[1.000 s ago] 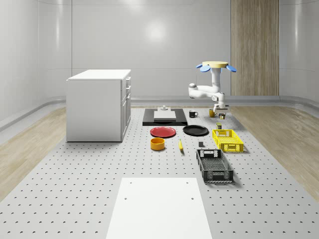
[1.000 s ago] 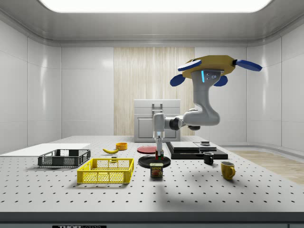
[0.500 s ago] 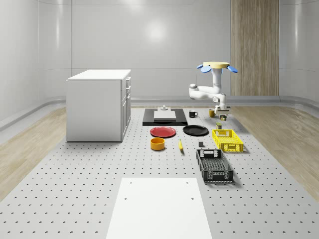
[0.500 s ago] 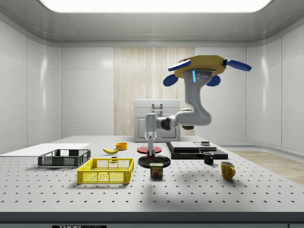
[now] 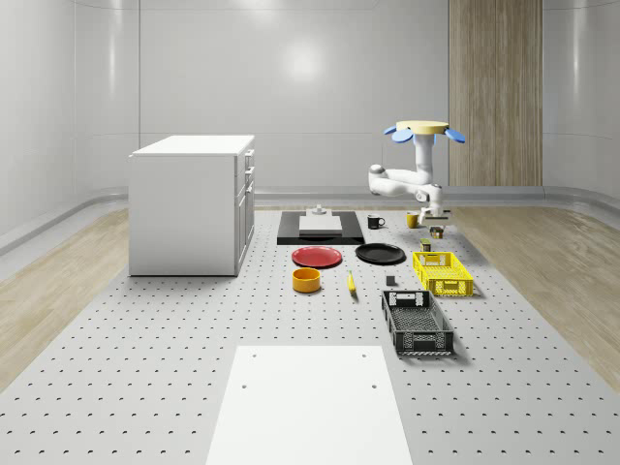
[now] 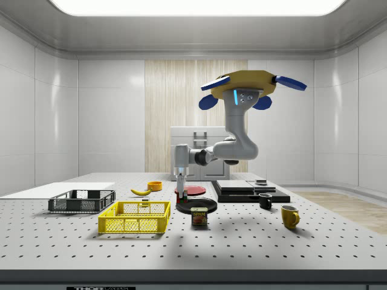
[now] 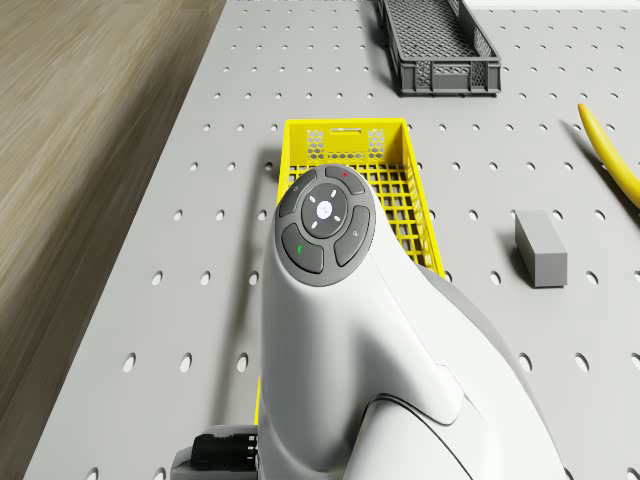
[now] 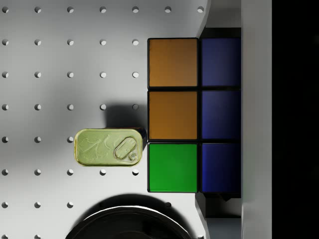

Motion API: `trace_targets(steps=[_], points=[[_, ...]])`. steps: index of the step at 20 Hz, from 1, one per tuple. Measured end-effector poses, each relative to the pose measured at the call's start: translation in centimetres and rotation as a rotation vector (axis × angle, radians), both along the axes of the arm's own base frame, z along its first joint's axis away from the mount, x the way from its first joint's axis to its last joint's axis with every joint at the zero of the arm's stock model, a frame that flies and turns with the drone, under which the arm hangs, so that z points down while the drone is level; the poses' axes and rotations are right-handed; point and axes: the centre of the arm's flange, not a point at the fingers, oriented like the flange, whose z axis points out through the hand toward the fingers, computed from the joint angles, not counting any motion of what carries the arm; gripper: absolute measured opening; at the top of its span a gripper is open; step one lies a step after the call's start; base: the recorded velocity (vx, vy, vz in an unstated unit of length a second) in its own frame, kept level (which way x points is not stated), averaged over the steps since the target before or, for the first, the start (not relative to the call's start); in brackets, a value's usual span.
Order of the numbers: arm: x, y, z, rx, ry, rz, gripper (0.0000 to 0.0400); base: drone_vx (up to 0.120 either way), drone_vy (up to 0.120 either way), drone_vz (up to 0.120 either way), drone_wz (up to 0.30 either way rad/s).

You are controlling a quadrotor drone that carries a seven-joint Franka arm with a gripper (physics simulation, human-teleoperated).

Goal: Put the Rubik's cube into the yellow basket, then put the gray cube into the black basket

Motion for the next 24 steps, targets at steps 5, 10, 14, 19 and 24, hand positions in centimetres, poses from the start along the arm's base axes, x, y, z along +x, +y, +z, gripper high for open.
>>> trace_targets(steps=[5,10,14,19,24], points=[[0.00,0.00,0.00,0.000,0.000,0.000,0.0325,0.120,0.000,0.000,0.000],[0.00,0.00,0.00,0.000,0.000,0.000,0.0325,0.120,0.000,0.000,0.000],[0.00,0.00,0.00,0.000,0.000,0.000,0.0325,0.120,0.000,0.000,0.000],[0.00,0.00,0.00,0.000,0.000,0.000,0.0325,0.120,0.000,0.000,0.000],[0.00,0.00,0.00,0.000,0.000,0.000,0.0325,0.120,0.000,0.000,0.000]])
